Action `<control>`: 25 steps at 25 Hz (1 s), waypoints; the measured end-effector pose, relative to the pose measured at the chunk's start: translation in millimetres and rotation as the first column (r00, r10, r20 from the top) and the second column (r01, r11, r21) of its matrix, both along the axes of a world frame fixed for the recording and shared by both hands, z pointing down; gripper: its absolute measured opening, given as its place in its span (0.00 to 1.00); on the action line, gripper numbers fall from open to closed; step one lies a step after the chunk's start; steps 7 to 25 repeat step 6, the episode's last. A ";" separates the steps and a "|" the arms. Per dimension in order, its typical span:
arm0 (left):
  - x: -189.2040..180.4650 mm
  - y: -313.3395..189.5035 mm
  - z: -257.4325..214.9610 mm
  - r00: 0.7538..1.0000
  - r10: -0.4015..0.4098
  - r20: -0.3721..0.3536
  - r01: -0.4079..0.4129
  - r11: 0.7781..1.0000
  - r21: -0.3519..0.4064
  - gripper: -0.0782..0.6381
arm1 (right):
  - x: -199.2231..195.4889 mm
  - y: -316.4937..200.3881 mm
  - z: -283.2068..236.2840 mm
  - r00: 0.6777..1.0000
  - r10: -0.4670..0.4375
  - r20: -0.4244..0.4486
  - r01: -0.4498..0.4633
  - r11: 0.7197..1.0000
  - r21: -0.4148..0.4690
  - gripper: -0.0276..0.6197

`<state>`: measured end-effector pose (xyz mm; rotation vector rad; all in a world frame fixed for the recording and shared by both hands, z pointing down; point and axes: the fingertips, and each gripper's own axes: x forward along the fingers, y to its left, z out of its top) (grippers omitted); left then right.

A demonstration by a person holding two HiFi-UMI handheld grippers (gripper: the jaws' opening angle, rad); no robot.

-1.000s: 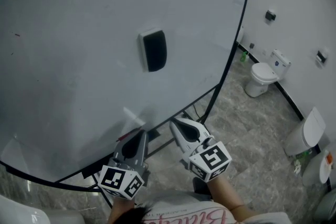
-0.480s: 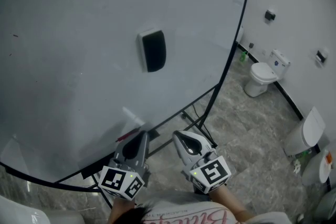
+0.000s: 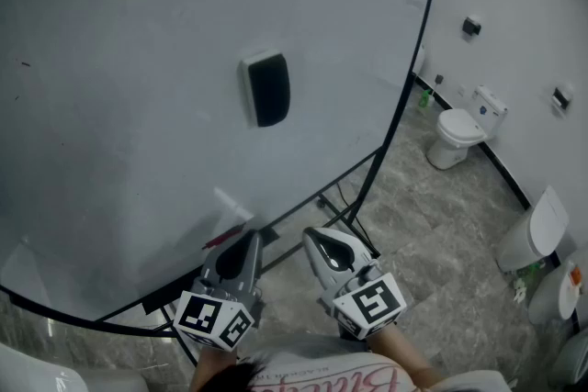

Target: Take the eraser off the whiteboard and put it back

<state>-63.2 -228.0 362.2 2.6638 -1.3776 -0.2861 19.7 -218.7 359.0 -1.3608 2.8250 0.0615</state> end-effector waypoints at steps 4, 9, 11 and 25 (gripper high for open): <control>-2.0 -0.8 1.3 1.000 -0.004 0.000 0.004 1.000 -0.003 0.11 | 0.4 -0.6 0.2 1.000 -0.002 -0.007 0.002 1.000 0.010 0.04; -2.5 -1.3 1.7 1.000 -0.005 -0.001 0.005 1.000 -0.005 0.11 | 2.5 -1.8 2.1 1.000 0.004 -0.012 -0.004 1.000 0.001 0.04; -2.5 -1.3 1.7 1.000 -0.005 -0.001 0.005 1.000 -0.005 0.11 | 2.5 -1.8 2.1 1.000 0.004 -0.012 -0.004 1.000 0.001 0.04; -2.5 -1.3 1.7 1.000 -0.005 -0.001 0.005 1.000 -0.005 0.11 | 2.5 -1.8 2.1 1.000 0.004 -0.012 -0.004 1.000 0.001 0.04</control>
